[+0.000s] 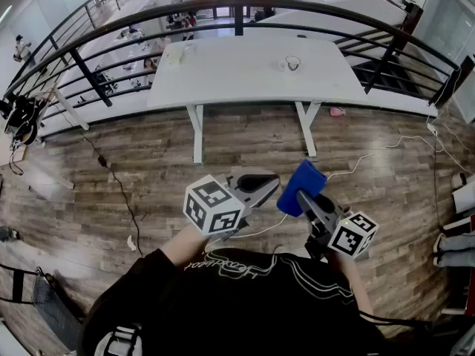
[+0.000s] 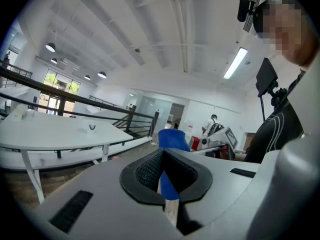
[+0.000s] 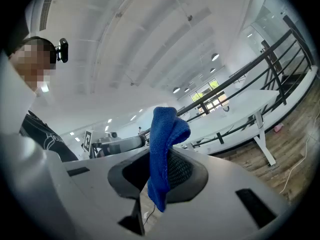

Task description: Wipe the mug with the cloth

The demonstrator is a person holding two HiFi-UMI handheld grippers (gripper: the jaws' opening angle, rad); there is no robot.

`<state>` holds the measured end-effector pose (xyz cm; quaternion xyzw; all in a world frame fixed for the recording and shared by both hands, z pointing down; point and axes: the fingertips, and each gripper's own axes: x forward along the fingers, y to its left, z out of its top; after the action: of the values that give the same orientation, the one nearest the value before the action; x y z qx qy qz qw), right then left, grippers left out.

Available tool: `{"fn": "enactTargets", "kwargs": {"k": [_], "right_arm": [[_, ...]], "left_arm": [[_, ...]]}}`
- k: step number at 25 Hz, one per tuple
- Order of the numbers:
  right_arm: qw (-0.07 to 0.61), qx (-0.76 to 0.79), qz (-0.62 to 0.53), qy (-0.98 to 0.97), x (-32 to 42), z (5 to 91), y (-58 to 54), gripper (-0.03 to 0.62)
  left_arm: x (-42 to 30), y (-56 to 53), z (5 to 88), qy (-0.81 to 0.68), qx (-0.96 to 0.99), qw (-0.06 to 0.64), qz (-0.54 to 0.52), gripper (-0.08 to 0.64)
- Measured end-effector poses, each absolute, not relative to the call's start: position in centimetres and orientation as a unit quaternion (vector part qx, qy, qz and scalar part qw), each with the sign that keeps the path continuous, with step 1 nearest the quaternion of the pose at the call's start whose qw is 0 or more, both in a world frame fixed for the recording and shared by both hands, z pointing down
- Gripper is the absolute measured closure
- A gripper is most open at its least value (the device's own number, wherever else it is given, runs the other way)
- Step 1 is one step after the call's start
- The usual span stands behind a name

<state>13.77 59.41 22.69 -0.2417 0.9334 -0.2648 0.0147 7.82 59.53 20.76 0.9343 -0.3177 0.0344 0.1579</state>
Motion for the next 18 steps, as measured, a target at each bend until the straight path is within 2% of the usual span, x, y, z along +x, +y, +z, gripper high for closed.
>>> {"fn": "enactTargets", "kwargs": {"k": [18], "right_arm": [[0.012,-0.257,-0.289,0.922,13.4,23.3,59.4,0.532]], "left_arm": [[6.1,59.6,21.5,-0.320,0.930,0.180,0.025,0.552]]}}
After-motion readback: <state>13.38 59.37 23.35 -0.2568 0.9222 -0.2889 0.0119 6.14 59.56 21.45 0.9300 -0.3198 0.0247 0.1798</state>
